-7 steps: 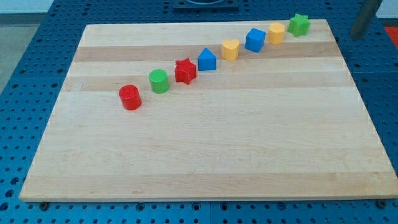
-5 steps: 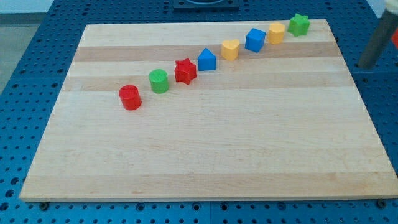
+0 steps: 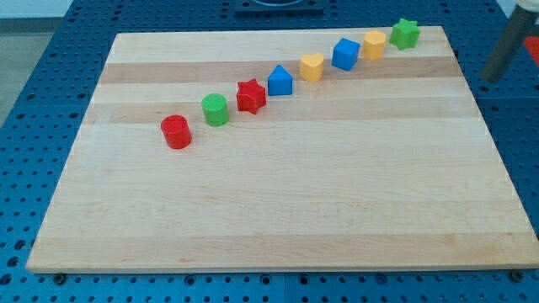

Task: Move the green star above the blue cube

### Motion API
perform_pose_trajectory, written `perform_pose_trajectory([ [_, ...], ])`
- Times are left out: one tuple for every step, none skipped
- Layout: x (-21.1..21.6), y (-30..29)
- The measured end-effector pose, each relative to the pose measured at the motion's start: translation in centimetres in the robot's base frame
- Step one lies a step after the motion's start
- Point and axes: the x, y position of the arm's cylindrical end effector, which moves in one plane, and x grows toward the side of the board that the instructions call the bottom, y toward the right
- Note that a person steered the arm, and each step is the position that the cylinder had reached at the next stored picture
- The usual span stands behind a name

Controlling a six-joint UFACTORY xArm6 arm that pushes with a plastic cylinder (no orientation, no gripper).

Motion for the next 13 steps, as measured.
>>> perform_pose_trajectory([
  [-4.7,0.0],
  [-8.4,0.0],
  [-10.6,-1.9],
  [-10.6,-6.3],
  [-7.7,-9.6],
  [-6.1,-10.2],
  [-7.8,-11.7],
  [-9.9,-11.9],
  [-10.0,-14.4],
  [-8.8,-17.6],
  [-7.6,-19.9],
  [-7.1,-22.5],
  [-7.1,-23.9],
])
